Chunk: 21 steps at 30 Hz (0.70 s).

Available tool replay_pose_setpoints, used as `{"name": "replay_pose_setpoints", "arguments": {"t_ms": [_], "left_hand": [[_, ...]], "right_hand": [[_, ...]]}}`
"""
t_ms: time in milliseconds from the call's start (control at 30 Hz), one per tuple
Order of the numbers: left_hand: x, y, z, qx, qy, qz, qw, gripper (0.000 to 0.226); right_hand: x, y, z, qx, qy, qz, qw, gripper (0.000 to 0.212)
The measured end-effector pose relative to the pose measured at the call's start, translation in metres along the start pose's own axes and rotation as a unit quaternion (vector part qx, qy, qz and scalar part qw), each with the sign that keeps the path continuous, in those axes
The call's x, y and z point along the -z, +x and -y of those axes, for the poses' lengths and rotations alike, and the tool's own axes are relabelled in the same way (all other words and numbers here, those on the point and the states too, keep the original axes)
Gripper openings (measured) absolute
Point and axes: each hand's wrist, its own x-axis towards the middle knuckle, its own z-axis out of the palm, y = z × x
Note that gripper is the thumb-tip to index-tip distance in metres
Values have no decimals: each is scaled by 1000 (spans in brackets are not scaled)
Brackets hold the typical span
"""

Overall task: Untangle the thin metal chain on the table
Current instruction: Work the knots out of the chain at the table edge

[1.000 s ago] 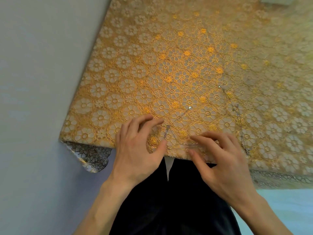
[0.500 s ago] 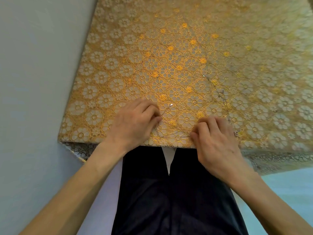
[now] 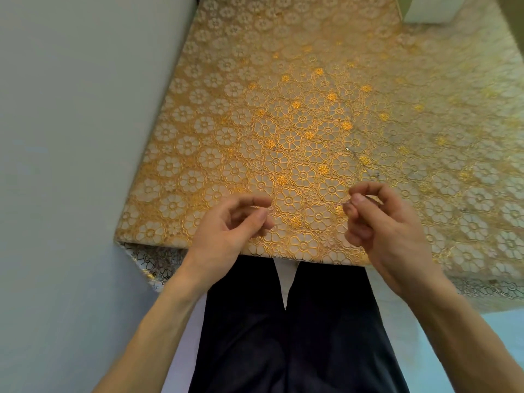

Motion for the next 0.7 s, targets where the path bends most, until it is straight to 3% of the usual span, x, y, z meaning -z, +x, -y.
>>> {"name": "replay_pose_setpoints", "arguments": {"t_ms": [133, 333, 467, 700], "left_hand": [[3, -5, 0, -15, 34, -29, 999, 18], [4, -9, -3, 30, -74, -131, 988, 13], [4, -10, 2, 14, -36, -149, 988, 11], [11, -8, 12, 4, 49, -183, 982, 13]], "right_hand": [[1, 4, 5, -23, -8, 3, 1000, 15], [0, 7, 2, -51, 18, -10, 998, 19], [2, 11, -8, -6, -174, -59, 983, 14], [5, 20, -14, 118, -439, -60, 889, 3]]}}
